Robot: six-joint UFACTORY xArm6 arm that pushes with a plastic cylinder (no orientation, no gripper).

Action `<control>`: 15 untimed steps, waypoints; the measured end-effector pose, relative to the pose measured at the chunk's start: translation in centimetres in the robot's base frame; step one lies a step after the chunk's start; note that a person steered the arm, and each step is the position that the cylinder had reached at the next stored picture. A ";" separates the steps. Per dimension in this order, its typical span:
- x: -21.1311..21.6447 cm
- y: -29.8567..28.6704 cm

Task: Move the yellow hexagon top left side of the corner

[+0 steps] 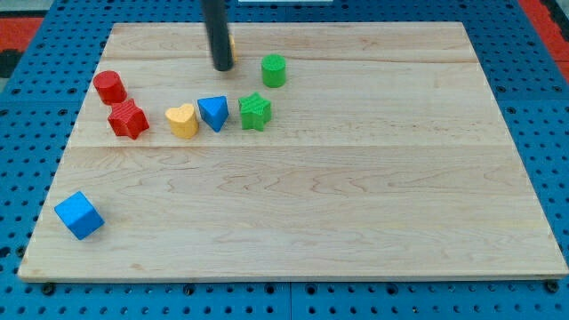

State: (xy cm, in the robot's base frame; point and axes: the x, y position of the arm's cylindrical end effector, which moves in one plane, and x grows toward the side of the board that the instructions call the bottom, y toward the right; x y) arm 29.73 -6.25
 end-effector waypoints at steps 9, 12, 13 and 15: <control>-4.6 -11.2; -5.1 -11.2; -5.4 -12.0; -4.3 -7.0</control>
State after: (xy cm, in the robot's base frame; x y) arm 25.41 -13.29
